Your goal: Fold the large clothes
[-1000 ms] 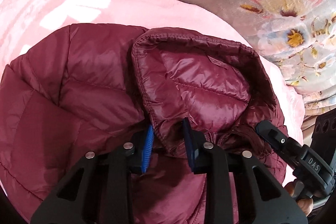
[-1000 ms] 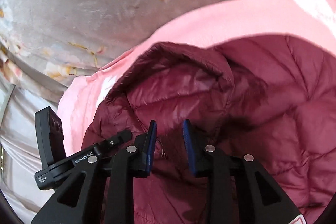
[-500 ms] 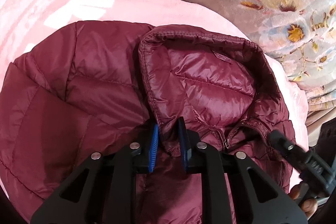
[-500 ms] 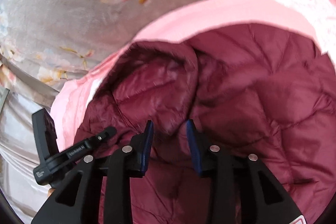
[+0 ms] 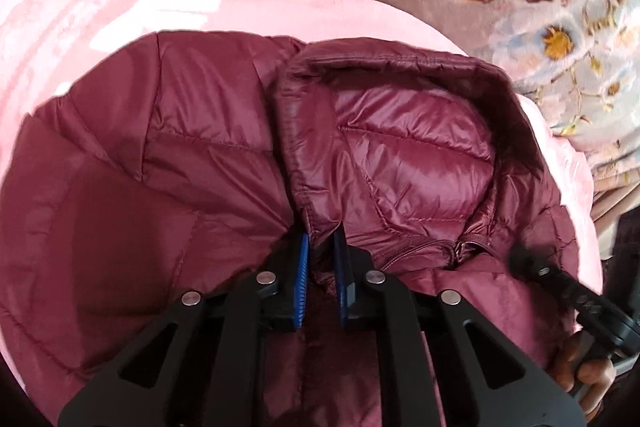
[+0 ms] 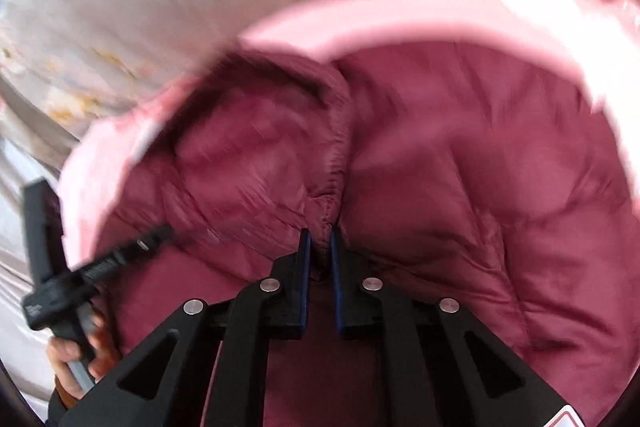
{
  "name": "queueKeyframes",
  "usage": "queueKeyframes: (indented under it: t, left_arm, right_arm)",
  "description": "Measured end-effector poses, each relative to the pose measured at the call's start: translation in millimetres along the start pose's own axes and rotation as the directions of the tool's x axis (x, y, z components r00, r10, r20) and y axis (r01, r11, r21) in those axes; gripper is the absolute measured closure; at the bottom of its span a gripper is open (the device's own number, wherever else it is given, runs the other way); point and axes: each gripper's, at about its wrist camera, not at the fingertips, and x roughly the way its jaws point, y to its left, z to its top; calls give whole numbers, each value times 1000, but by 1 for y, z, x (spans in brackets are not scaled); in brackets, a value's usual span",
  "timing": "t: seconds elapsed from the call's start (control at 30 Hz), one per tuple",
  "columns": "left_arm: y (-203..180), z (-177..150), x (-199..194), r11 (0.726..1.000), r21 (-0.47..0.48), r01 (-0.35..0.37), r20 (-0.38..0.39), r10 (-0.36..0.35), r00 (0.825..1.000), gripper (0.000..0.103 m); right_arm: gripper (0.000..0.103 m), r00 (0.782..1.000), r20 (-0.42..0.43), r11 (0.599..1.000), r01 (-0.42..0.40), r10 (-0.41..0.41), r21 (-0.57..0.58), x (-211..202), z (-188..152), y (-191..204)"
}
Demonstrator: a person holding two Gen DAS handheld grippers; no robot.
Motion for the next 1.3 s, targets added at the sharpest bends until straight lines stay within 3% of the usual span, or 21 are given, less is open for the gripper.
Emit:
queueKeyframes:
  t: [0.17,0.27,0.33,0.4,0.53,0.6,0.73,0.83,0.9,0.97,1.07,1.1,1.17,1.3]
  left_arm:
    - [-3,-2,0,999,25,-20,14,19,1000,91]
    - [-2,-4,-7,999,41,-11,15,10,1000,89]
    - [-2,-6,-17,998,59,-20,20,19,1000,89]
    - [-1,-4,-28,999,48,-11,9,11,1000,87]
    - [-5,27,-47,1000,-9,10,37,-10,999,85]
    - [-13,56,-56,999,-50,-6,98,11,995,85]
    - [-14,100,-50,988,-156,17,164,9,986,52]
    - [-7,116,-20,979,-193,-60,112,82,990,53]
    - [1,108,0,979,-182,-88,33,95,995,56]
    - [7,96,9,984,-162,-78,11,81,997,60]
    - [13,80,13,990,-110,-89,5,90,996,60]
    - [15,75,15,991,-95,-98,-1,98,995,60]
    - [17,69,17,992,-77,-102,3,103,995,60]
    - [10,63,21,989,-12,-146,30,146,989,59]
  right_arm:
    - [99,1000,13,1000,-21,21,4,2,-2,-7]
    - [95,997,-3,996,-70,71,47,-7,-2,-17]
    - [92,998,1,996,-60,60,64,-21,-4,-24]
    - [83,998,38,997,-47,44,64,-40,0,-24]
    - [83,990,138,998,-34,25,59,-62,28,-7]
    - [83,982,188,998,-19,8,57,-64,53,7]
    - [83,968,250,999,-12,1,41,-49,93,37]
    - [83,976,210,998,62,-66,27,-12,108,50]
    - [84,987,138,996,86,-85,-1,12,105,51]
    - [84,990,109,994,99,-95,-41,19,93,51]
    - [85,984,109,980,156,-142,-125,20,74,48]
    - [91,982,107,976,170,-157,-134,21,71,44]
    - [95,978,104,972,192,-178,-136,24,67,37]
    - [97,979,108,973,185,-171,-137,32,64,30]
